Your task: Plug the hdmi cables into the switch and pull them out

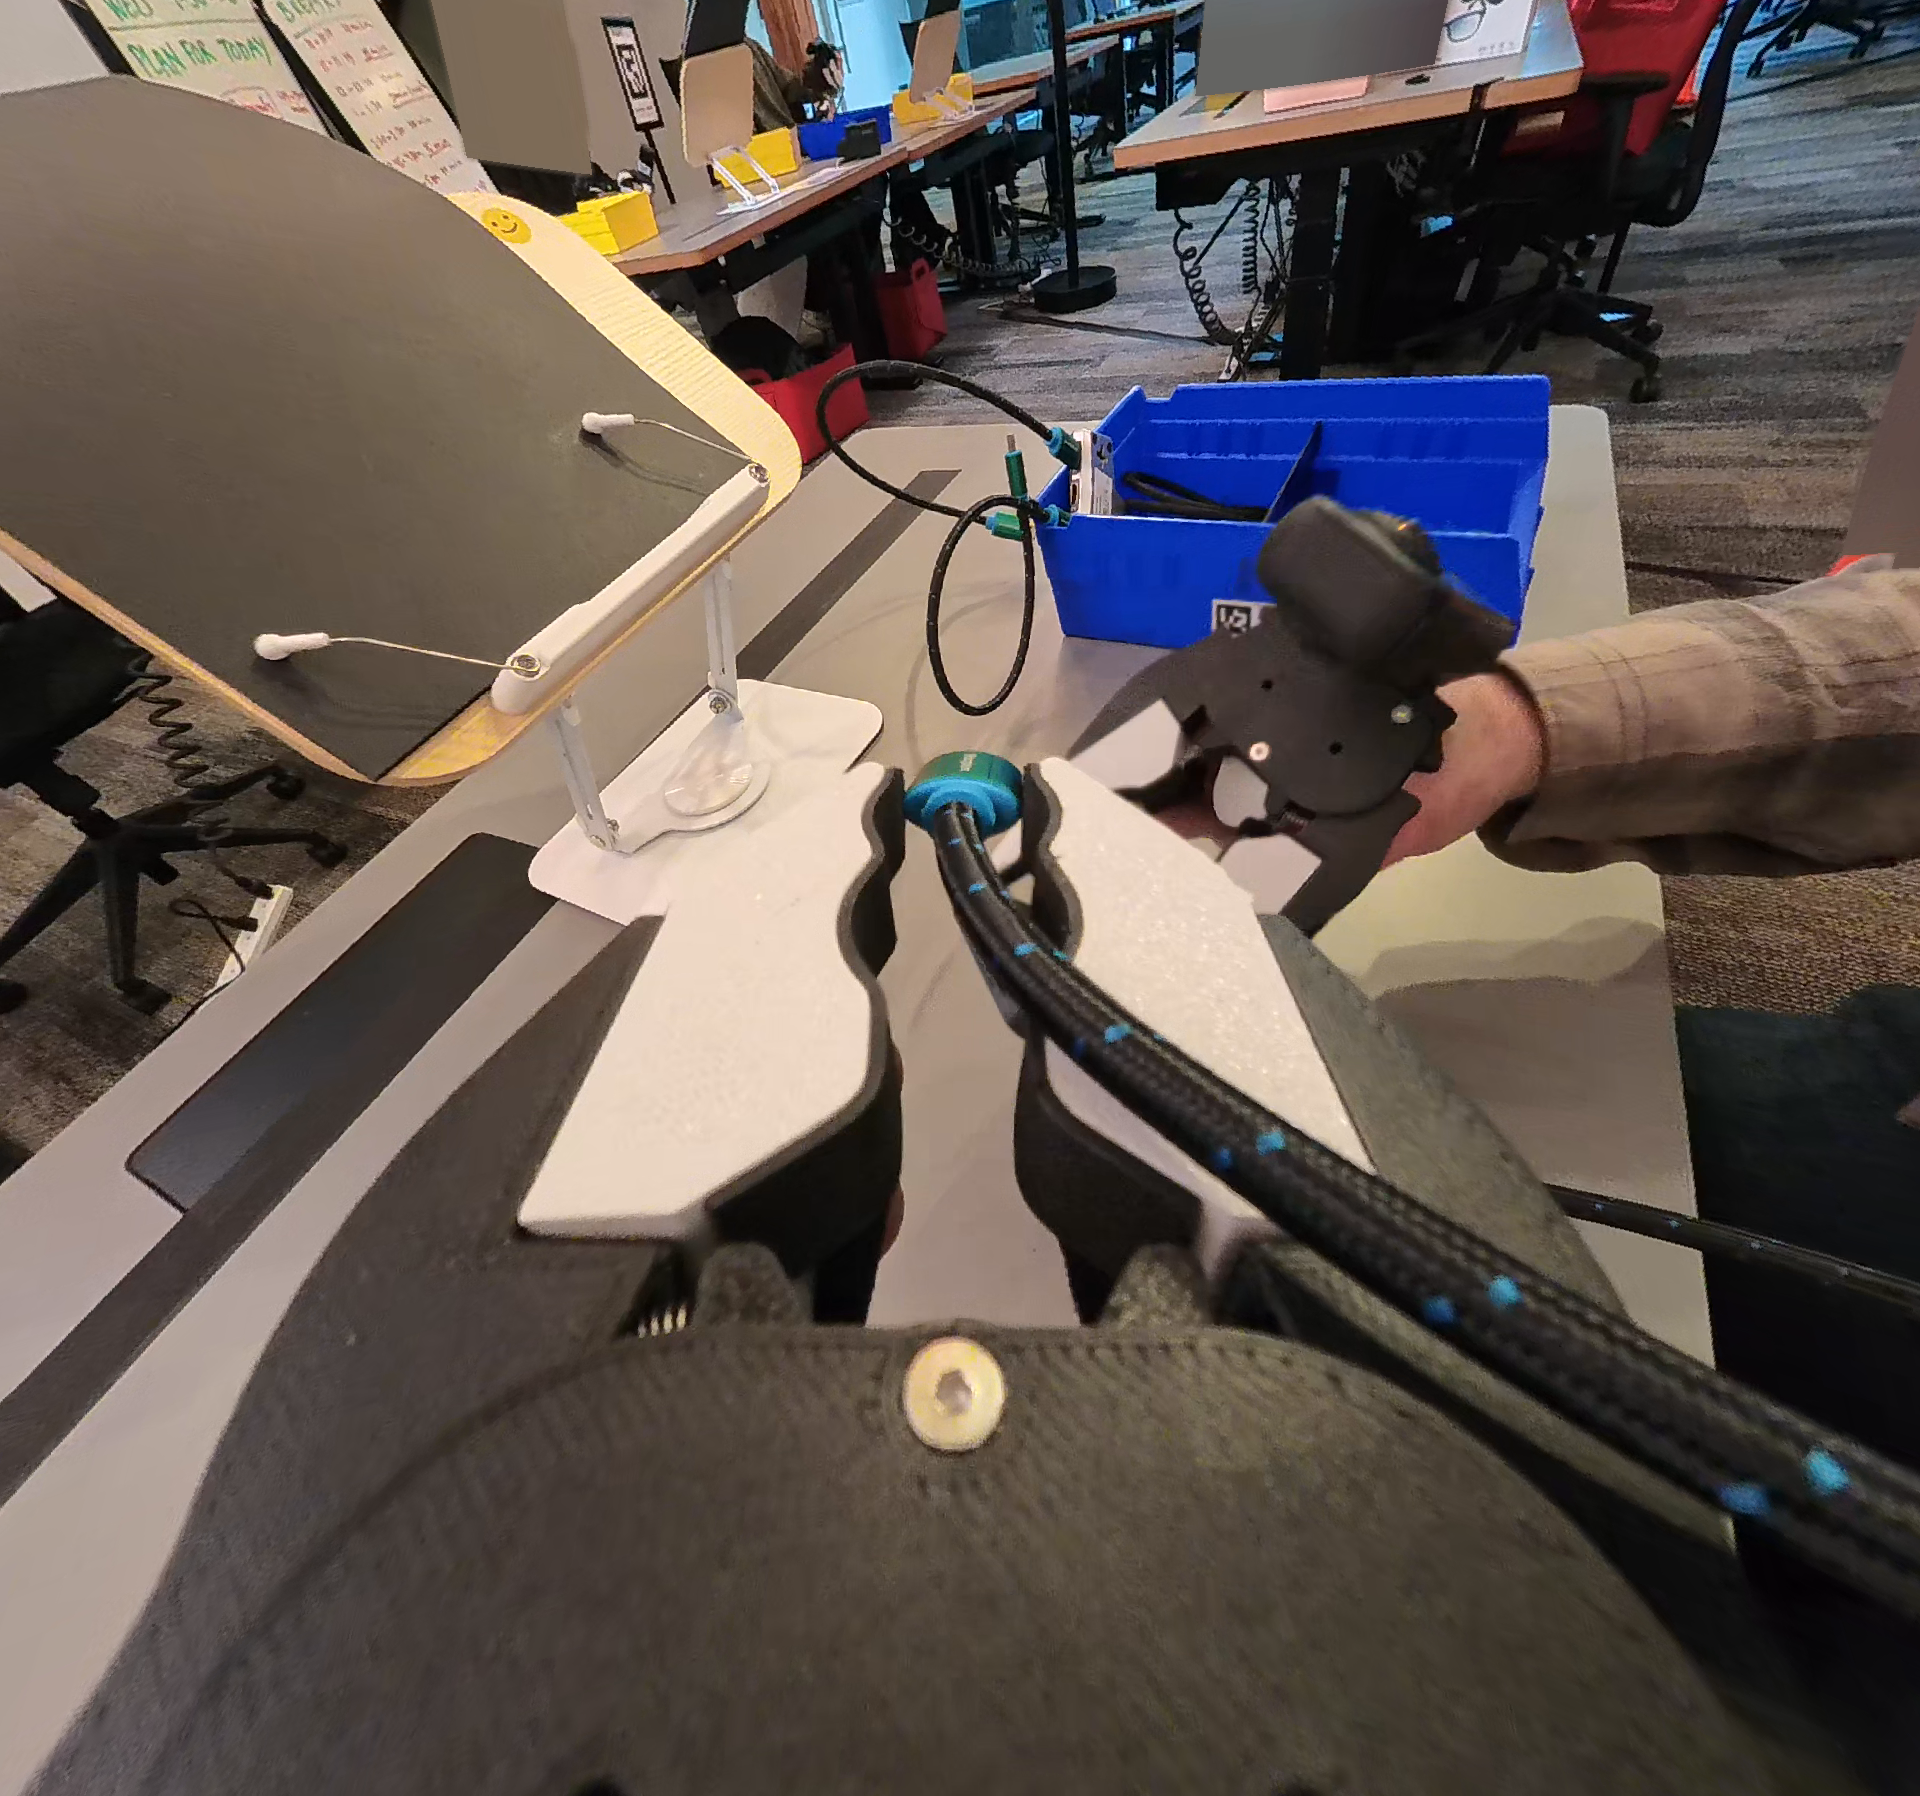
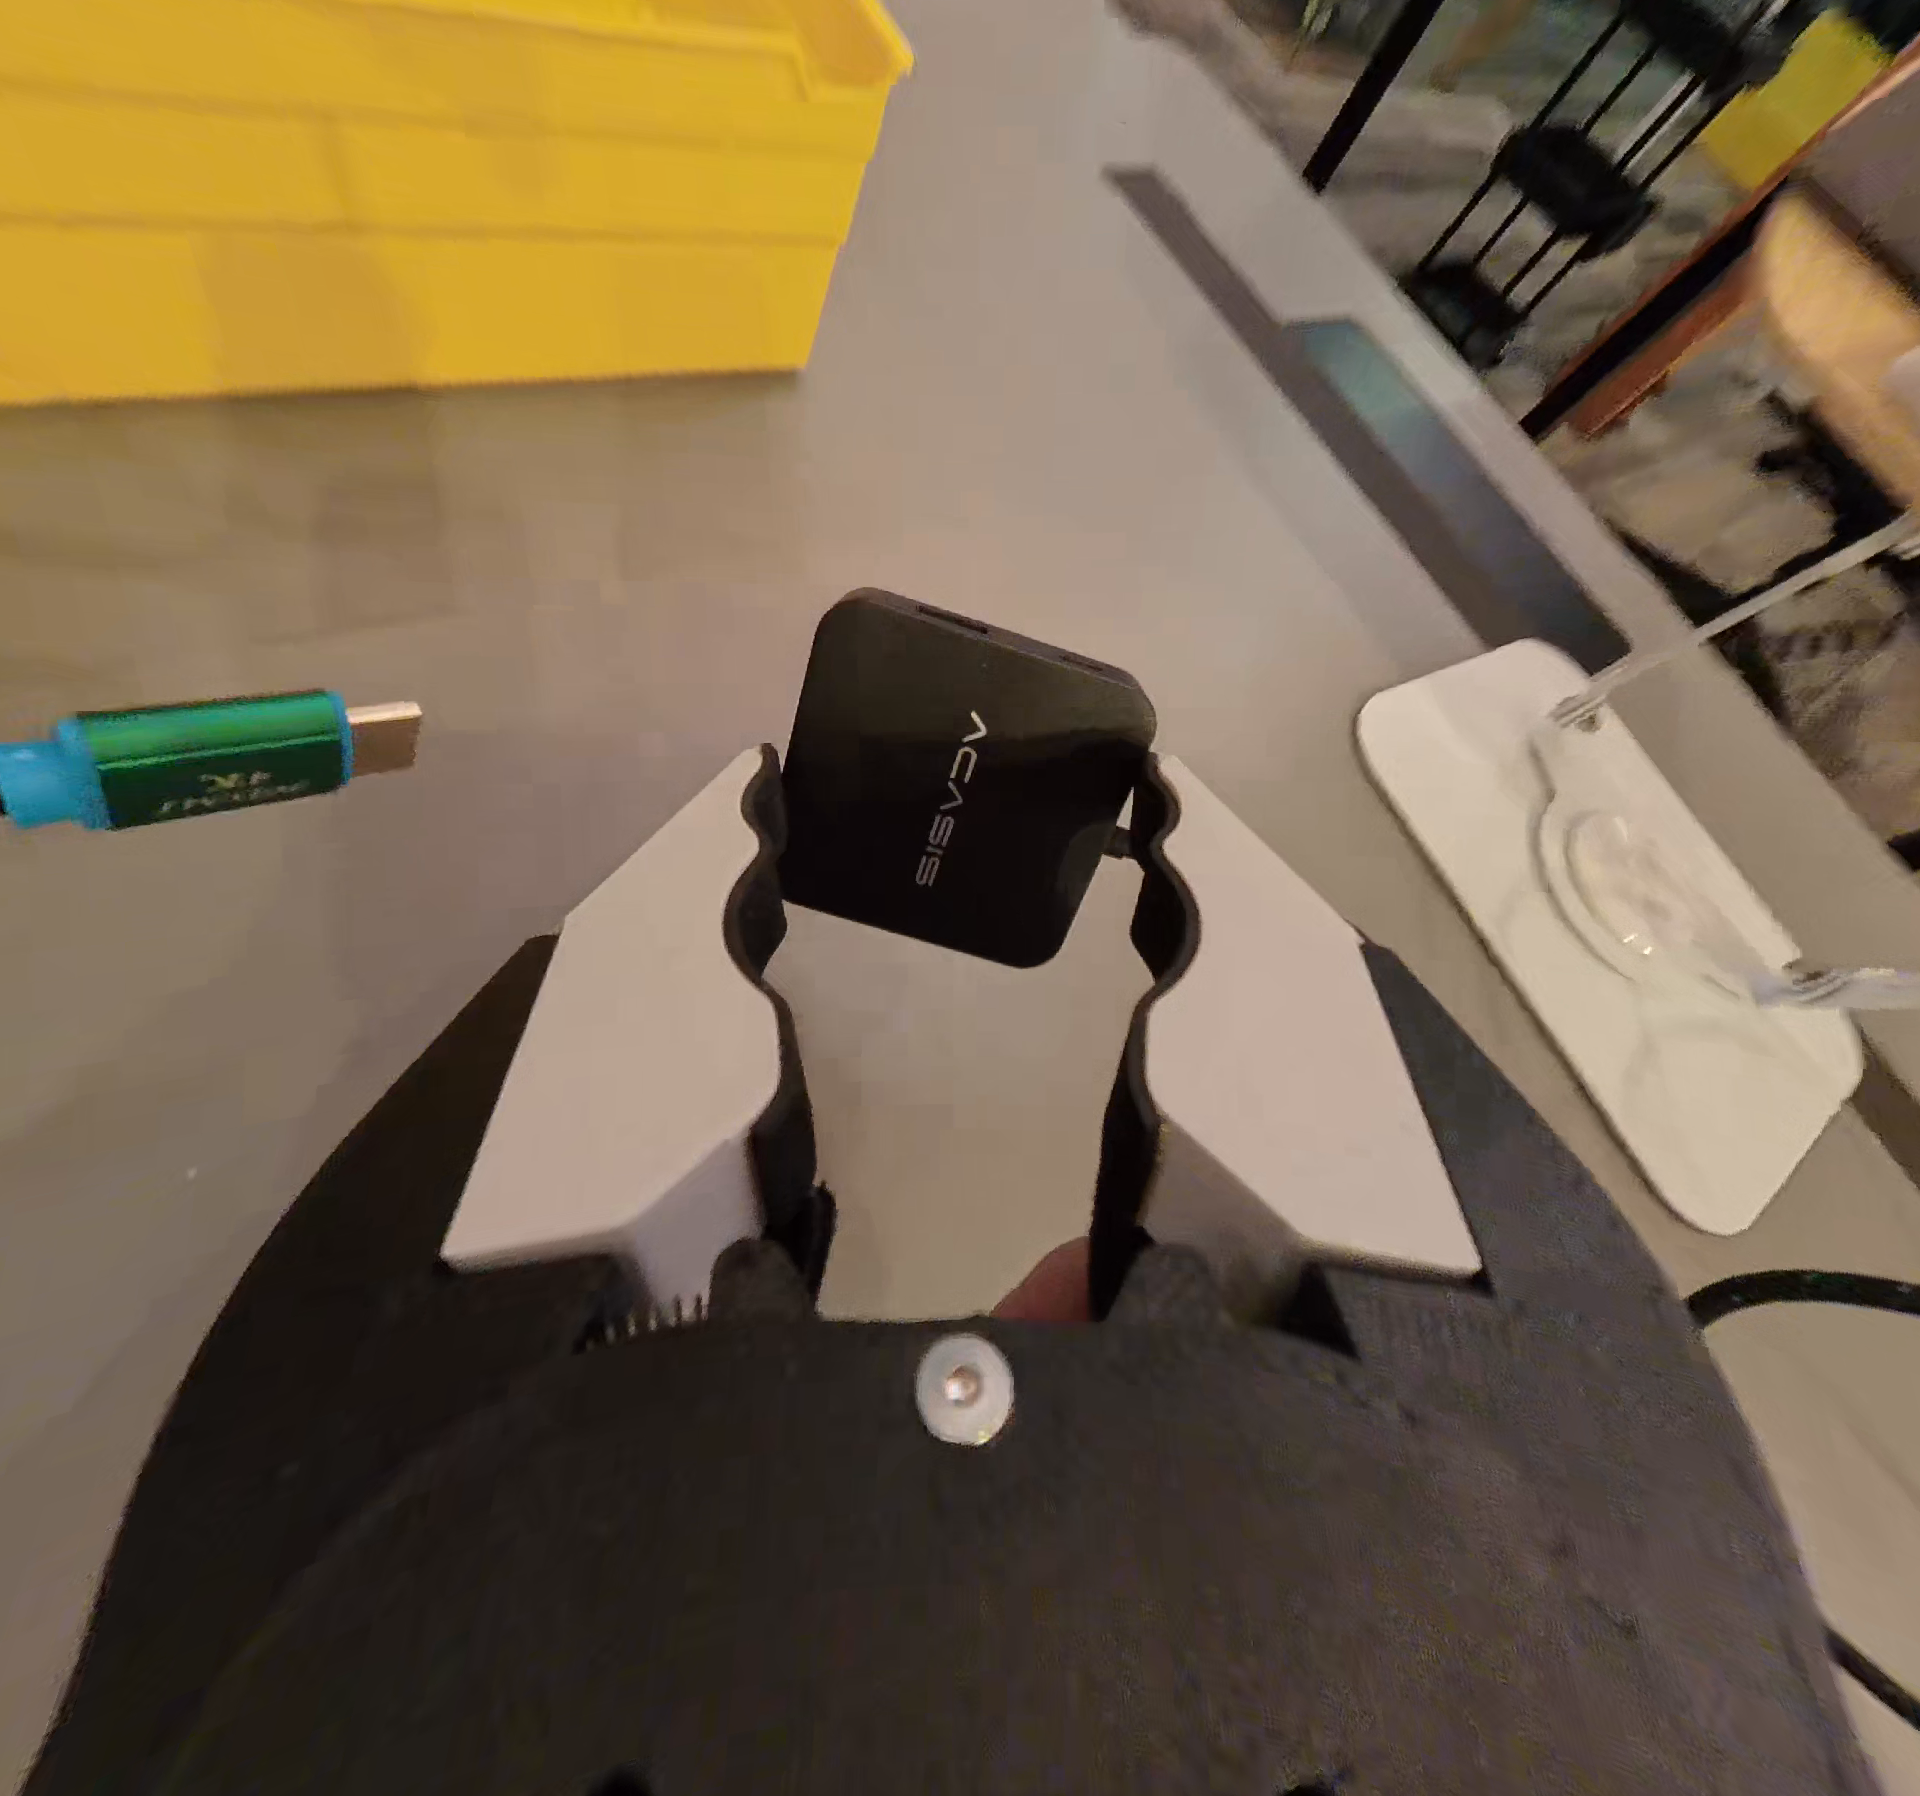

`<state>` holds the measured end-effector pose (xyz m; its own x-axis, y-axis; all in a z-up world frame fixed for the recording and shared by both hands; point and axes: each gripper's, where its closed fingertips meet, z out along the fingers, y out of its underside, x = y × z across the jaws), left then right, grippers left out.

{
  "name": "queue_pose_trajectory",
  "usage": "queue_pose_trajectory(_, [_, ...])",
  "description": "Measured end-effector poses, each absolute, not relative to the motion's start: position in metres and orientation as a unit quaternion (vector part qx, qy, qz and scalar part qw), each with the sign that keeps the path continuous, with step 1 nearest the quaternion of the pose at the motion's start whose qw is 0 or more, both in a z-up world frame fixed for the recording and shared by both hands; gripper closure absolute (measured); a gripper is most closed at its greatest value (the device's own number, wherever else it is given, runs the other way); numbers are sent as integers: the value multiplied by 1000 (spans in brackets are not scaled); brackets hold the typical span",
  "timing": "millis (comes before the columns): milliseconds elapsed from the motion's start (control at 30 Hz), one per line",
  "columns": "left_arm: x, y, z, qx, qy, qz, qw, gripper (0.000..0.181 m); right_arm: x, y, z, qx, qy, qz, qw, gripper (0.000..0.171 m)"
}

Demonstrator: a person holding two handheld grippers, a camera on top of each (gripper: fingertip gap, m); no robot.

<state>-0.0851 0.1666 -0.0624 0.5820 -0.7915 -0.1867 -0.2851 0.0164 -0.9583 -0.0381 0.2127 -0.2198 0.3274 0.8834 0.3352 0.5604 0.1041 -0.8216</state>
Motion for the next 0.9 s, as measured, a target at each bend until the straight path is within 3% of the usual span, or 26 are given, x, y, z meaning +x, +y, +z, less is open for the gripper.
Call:
queue_pose_trajectory(300, [-81,171,-75,-679,405,-208,576,161,-30,215,-181,-549,-556,78,619,106])
queue_pose_trajectory(900, [-56,196,-132,-740,371,-176,533,161,-20,223,-183,-489,-591,-56,639,106])
